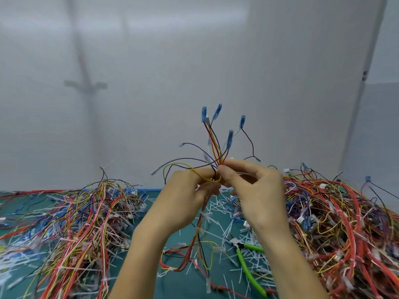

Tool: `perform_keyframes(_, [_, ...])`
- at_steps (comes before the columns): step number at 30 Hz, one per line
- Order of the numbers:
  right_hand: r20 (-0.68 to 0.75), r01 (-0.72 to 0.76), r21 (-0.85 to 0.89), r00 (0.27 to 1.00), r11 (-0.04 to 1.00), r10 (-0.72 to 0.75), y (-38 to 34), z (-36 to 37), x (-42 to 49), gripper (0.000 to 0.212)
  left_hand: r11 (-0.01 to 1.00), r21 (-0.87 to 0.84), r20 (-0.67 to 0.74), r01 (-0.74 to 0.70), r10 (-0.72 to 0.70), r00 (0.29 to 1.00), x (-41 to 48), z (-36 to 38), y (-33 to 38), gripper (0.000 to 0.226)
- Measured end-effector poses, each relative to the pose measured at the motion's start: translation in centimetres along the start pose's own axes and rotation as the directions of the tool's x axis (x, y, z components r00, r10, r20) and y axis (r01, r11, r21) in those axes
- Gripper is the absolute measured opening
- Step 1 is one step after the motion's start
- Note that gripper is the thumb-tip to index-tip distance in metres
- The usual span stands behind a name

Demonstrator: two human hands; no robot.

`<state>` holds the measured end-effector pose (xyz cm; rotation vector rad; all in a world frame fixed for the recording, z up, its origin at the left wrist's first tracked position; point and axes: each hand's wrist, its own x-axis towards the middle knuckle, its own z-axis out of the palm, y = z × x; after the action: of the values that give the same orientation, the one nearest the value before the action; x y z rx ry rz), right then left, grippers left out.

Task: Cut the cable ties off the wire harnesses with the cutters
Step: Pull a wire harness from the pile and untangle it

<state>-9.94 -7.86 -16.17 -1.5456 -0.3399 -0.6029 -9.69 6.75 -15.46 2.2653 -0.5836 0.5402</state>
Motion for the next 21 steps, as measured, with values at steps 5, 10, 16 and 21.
perform_keyframes(5, [0.007, -0.052, 0.085, 0.999, 0.995, 0.052, 0.2, -0.8, 0.3, 0.013, 0.987, -0.159, 0.059, -0.011, 0.021, 0.998, -0.2, -0.9, -0.4, 0.020])
perform_keyframes(10, [0.031, -0.084, 0.145, 0.996, 0.986, 0.081, 0.2, -0.3, 0.3, 0.016, 0.829, -0.556, -0.072, 0.063, -0.124, 0.990, 0.0, -0.7, -0.4, 0.021])
perform_keyframes(16, [0.030, -0.131, 0.124, 0.991, 0.984, 0.128, 0.7, 0.3, -0.1, 0.011, 0.766, -0.572, 0.147, 0.295, -0.258, 0.955, -0.4, -1.5, -0.5, 0.026])
perform_keyframes(21, [-0.076, -0.132, 0.163, 0.986, 0.978, 0.146, 0.9, 0.2, -0.1, 0.010, 0.778, -0.472, 0.298, 0.414, -0.301, 0.906, -2.2, -4.7, 0.0, 0.029])
